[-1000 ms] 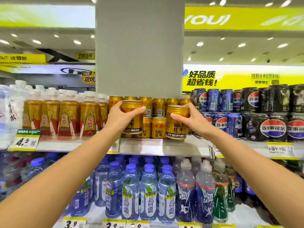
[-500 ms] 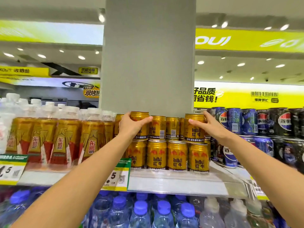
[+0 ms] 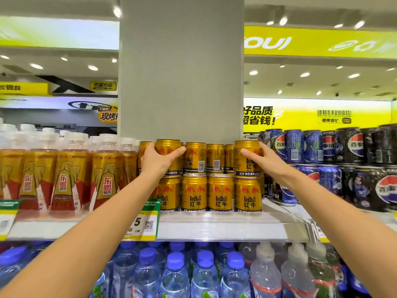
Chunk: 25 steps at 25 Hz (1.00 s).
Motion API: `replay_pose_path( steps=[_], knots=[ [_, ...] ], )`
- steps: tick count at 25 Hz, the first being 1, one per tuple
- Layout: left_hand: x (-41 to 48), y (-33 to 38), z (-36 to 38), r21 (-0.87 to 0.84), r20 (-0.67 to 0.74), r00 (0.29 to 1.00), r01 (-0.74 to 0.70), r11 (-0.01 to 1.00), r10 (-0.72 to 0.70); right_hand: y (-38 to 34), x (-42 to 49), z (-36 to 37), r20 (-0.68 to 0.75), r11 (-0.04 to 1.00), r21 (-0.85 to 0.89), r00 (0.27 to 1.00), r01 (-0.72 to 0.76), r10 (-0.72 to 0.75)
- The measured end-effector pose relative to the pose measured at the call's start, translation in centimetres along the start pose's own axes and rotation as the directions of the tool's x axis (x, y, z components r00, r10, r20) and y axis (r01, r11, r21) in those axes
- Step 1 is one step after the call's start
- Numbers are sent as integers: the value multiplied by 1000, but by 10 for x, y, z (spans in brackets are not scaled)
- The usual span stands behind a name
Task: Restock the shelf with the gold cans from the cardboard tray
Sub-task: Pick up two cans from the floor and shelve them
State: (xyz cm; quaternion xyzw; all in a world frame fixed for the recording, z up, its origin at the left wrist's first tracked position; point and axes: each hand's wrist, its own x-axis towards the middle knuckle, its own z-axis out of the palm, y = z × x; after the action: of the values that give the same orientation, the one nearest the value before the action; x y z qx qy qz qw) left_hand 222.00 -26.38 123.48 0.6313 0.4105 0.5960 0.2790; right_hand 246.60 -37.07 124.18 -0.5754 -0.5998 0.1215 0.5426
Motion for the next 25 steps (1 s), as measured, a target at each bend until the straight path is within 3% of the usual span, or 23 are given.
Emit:
replay_pose_path(
  steps=[5, 8, 10, 12, 15, 18, 21, 25],
  knots=[
    [-10, -4, -4, -7, 23, 999, -35, 999, 35, 3, -6, 5, 56, 990, 83, 993, -112, 108],
    [-19, 4, -16, 46, 23, 993, -120, 992, 119, -5, -12, 3, -127, 1000, -14, 991, 28, -30],
    [-28, 8, -26, 97, 39, 982, -189, 977, 186, -17, -25, 4, -236, 974, -160, 952, 162, -197],
    [-48, 8, -38, 181, 77, 966, -259, 949, 249, -24, -45, 11, -255, 912, -329, 908, 243, -333],
    [-89, -3, -51, 302, 172, 935, -348, 887, 309, -28, -86, 23, -164, 797, -525, 883, 300, -440],
    [-140, -22, -54, 362, 269, 925, -357, 861, 270, -10, -126, 39, -12, 687, -669, 921, 282, -390],
    [-195, -42, -45, 388, 304, 932, -312, 867, 199, 19, -173, 47, 110, 635, -733, 963, 246, -247],
    [-278, -70, -29, 456, 390, 916, -281, 845, 94, 67, -245, 46, 154, 605, -776, 983, 181, -98]
  ],
)
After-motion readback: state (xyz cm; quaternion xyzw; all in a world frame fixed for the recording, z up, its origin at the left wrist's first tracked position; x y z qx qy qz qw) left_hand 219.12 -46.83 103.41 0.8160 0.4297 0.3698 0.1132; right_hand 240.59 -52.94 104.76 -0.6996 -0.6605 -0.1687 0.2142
